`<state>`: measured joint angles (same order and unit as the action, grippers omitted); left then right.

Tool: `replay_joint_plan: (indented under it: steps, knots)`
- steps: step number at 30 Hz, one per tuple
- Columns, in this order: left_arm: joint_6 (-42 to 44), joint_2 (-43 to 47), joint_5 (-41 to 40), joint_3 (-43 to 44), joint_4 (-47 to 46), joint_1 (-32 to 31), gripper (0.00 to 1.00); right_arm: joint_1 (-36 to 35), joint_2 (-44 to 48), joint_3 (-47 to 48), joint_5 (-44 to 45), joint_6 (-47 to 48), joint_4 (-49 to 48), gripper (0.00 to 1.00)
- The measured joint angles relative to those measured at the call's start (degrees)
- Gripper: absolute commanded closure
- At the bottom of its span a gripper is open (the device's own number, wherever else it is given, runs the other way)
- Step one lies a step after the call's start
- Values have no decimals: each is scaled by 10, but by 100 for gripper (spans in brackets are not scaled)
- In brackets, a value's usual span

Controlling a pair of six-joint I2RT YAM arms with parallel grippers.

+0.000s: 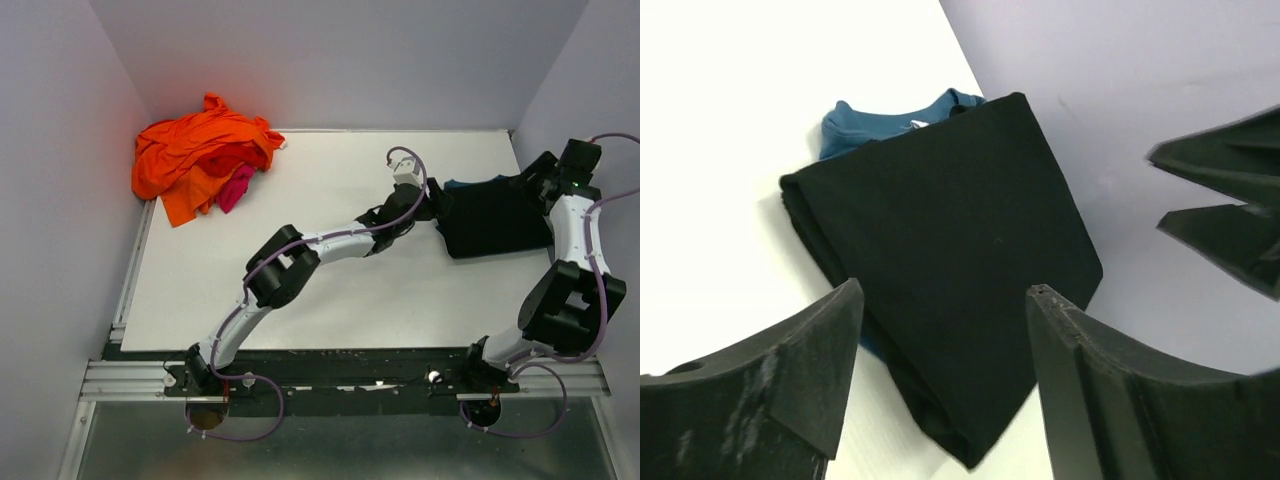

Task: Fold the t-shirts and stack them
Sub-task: Put the neatly folded tshirt into the corner of the board with both arms

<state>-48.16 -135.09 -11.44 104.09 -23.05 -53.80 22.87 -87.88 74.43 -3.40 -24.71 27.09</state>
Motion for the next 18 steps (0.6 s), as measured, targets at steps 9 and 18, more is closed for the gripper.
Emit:
replay_joint_plan:
  steps: [9, 18]
  knots:
    - [30, 259, -5, -234, 51, 35, 1, -206, 154, -82, -23, 6, -53, 0]
    - [108, 526, -57, -530, 64, 57, 1, -305, 485, -406, -43, 21, -239, 0]
